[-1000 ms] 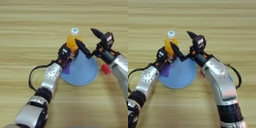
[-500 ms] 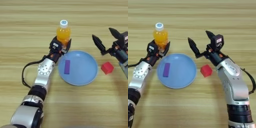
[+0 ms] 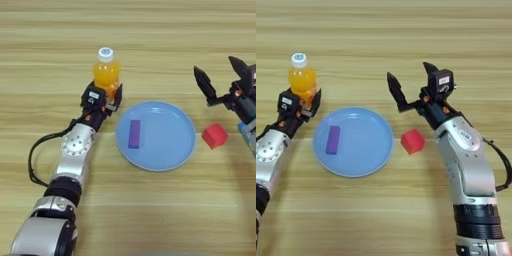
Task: Move the objects on the table
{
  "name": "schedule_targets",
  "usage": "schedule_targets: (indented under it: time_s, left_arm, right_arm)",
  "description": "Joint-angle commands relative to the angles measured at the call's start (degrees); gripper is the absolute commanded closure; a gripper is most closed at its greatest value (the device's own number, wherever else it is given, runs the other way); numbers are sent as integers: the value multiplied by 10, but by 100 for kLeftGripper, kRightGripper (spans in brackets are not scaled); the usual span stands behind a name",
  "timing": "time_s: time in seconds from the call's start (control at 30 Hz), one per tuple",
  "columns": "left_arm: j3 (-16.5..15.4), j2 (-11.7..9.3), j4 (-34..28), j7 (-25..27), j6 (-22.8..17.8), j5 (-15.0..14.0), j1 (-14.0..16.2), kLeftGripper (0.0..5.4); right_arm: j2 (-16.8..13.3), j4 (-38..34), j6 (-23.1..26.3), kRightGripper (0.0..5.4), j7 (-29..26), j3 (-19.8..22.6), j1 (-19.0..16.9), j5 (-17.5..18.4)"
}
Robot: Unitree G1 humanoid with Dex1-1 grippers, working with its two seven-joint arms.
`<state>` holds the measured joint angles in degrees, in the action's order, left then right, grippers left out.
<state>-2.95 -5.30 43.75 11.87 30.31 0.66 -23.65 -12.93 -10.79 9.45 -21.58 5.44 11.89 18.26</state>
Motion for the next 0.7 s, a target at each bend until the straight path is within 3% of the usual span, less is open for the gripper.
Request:
schedule_targets:
  time_s: [0.03,0.7]
  left_arm:
    - [-7,-7,23,-14,-1,-3,-9,202]
    - [0,3,107,-38,3,9,8,202]
  right_arm:
    - [0,6,-4,0,6,1,9,-5]
    - [-2,0,-7,0,11,0,6,-5]
